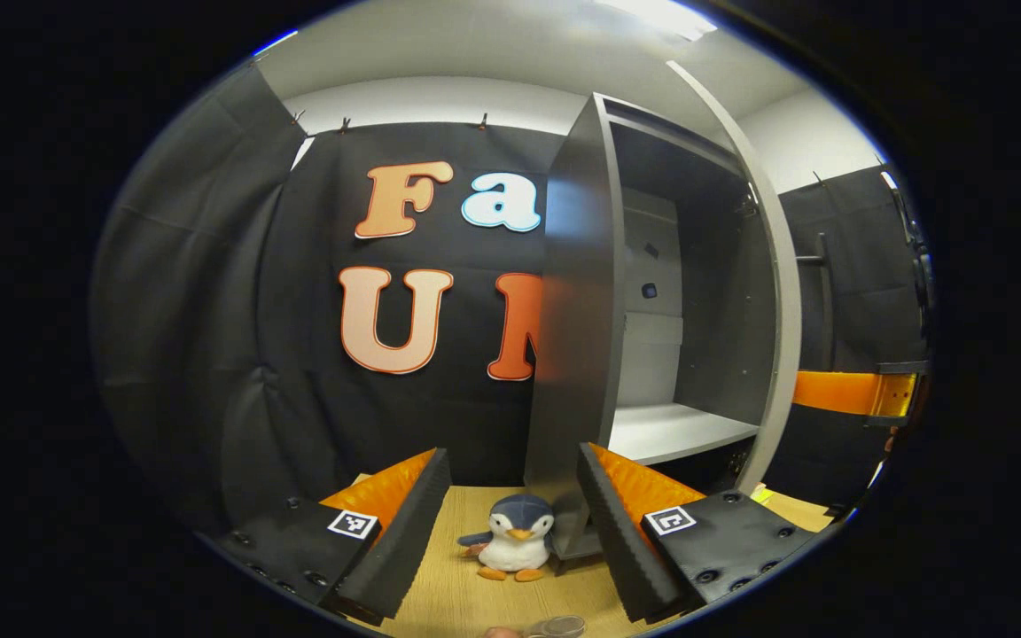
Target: Open the cabinet door with the right hand, grasp the bottle in the cabinet with the left hand and place it on the coaster, then close the cabinet door with the right hand.
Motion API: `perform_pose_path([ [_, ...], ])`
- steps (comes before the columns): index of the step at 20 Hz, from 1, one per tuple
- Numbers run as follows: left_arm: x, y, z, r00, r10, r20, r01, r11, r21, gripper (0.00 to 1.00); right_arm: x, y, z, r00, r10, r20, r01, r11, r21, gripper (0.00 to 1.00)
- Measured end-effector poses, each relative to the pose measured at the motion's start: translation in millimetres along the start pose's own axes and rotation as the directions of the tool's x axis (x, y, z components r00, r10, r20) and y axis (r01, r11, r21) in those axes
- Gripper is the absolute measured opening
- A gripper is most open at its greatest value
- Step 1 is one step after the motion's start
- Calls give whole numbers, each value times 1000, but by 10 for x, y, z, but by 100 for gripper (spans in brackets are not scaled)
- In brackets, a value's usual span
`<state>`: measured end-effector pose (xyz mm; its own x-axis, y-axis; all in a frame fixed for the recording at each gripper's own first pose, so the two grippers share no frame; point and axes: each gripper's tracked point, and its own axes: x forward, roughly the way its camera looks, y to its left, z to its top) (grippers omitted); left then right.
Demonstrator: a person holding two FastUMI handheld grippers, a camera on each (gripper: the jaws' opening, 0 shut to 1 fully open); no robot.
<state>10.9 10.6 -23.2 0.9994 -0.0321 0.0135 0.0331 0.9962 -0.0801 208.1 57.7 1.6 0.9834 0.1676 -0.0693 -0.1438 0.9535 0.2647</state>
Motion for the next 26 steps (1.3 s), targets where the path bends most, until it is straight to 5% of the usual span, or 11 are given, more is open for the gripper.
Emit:
perform_pose_path([
  [13, -124, 252, -70, 990, 135, -29, -134, 991, 18, 94, 568, 216, -105, 989, 141, -47, -137, 987, 79, 95],
  [26, -290, 466, -48, 977, 214, -18, -214, 977, 17, 94, 624, 213, -143, 997, 71, -2, -71, 997, -28, 98],
])
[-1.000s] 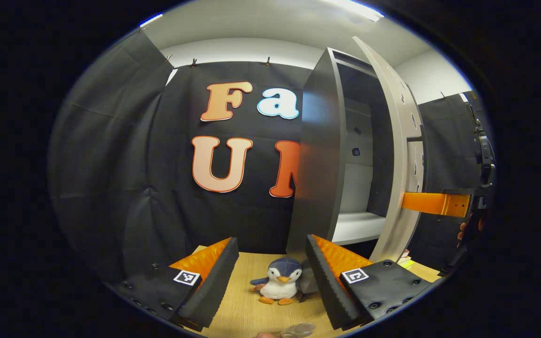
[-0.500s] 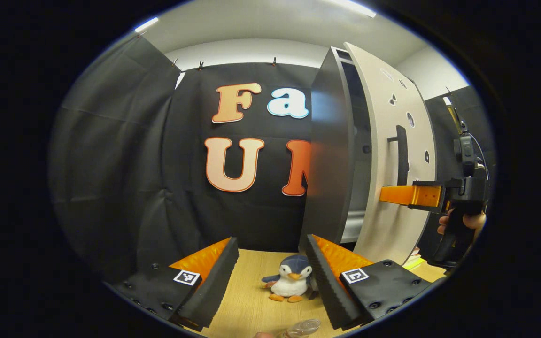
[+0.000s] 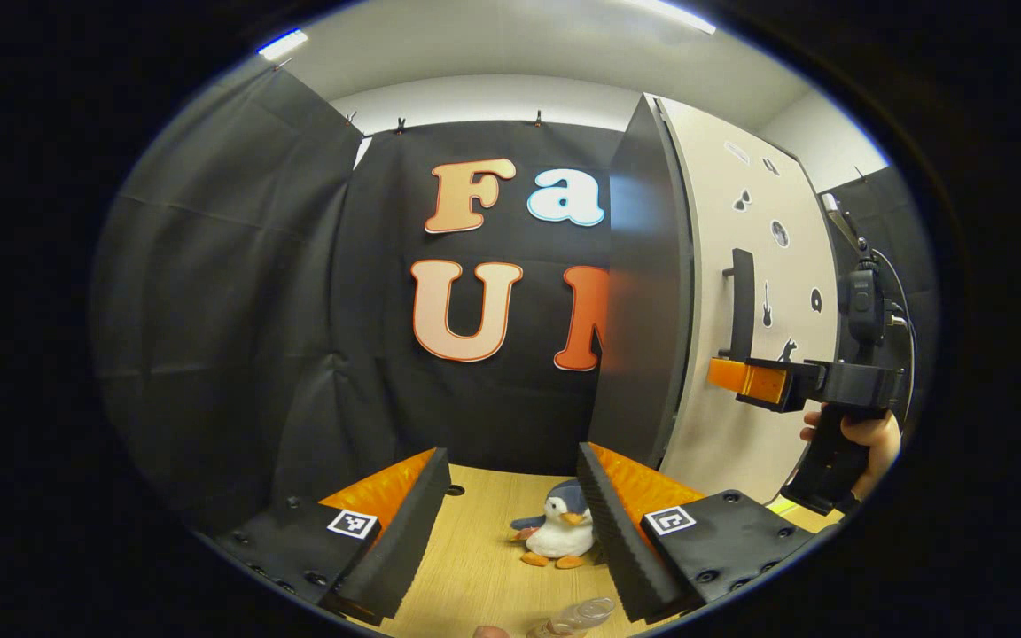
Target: Open the cabinet door with the right hand, grasp the bottle in the cabinet with the left hand and place it on the coaster, then close the cabinet door with the right hand.
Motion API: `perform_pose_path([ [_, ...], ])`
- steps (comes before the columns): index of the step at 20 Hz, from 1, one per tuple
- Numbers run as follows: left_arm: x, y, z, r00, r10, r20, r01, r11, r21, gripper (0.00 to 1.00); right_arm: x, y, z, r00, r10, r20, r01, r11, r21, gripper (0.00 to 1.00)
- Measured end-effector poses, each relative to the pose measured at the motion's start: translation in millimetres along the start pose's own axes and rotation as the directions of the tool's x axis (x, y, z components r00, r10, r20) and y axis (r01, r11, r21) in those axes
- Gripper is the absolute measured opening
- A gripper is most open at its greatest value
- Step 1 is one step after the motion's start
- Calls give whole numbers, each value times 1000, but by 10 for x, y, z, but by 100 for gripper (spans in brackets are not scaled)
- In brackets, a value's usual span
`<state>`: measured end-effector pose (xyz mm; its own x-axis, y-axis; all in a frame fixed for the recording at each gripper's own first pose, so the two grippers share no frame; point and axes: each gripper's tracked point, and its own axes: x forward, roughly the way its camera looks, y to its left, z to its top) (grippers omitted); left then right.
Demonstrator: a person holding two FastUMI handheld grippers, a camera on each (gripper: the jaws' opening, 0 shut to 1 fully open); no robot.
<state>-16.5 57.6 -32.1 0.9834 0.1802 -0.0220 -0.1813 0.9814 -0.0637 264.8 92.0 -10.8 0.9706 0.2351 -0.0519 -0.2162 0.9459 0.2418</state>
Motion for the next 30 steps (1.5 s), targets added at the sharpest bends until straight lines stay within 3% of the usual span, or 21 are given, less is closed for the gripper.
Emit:
perform_pose_path([
  [6, 24, 44, -22, 1000, 2, 1, -2, 1000, 5, 94, 35, -5, -42, 1000, 2, -15, -2, 1000, 21, 97],
  [16, 183, -31, -133, 997, -78, -13, 78, 997, 8, 94, 27, 137, -175, 999, 13, -36, -14, 1000, -12, 97],
  [23, 325, -130, -245, 983, -180, -31, 181, 983, 15, 94, -525, 197, -139, 1000, -29, 6, 29, 999, -27, 97],
  [30, 217, -262, -282, 983, -183, -9, 183, 982, 38, 94, -1257, -163, 74, 993, -91, 69, 94, 995, -37, 96],
])
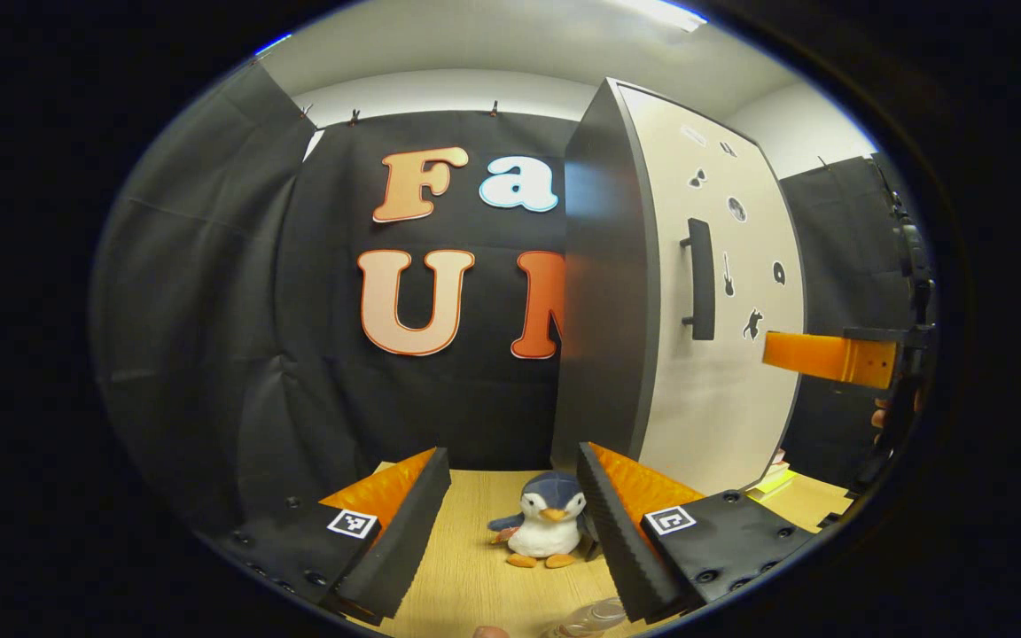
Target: Open the cabinet door with the right hand, grasp the bottle in the cabinet with the left hand and place it on the coaster, then close the cabinet door with the right hand.
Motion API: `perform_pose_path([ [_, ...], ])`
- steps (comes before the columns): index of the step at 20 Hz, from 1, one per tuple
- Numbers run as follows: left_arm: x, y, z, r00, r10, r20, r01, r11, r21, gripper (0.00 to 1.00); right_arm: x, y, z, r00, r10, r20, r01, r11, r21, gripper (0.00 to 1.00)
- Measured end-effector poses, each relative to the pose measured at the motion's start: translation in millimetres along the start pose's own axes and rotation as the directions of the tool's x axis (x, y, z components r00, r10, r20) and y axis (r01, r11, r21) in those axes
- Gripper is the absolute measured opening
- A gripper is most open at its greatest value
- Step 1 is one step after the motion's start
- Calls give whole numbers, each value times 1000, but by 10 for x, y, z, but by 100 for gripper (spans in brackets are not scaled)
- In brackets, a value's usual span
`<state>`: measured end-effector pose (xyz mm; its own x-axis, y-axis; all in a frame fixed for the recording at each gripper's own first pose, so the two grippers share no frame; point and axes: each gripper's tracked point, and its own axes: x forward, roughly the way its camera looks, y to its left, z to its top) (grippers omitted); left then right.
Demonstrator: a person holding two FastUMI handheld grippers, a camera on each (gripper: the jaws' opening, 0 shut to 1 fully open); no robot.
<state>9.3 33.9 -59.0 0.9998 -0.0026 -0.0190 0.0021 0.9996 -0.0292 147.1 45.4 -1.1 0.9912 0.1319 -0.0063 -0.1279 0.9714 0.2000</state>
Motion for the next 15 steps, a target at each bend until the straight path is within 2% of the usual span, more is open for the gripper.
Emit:
perform_pose_path([
  [3, -96, -161, -4, 1000, 14, 7, -14, 1000, 2, 94, -308, -224, 62, 1000, -13, 12, 14, 999, -32, 97],
  [7, -291, -441, -39, 1000, 23, 18, -24, 1000, 12, 94, -680, -417, 59, 1000, 9, 16, -8, 997, -73, 97],
  [10, -439, -651, -67, 999, 25, 26, -26, 999, 46, 94, -893, -451, 28, 999, 52, 15, -50, 992, -118, 97],
  [15, -687, -951, -90, 999, 30, 35, -32, 998, 59, 94, -1175, -457, -83, 996, 91, 2, -90, 988, -125, 97],
])
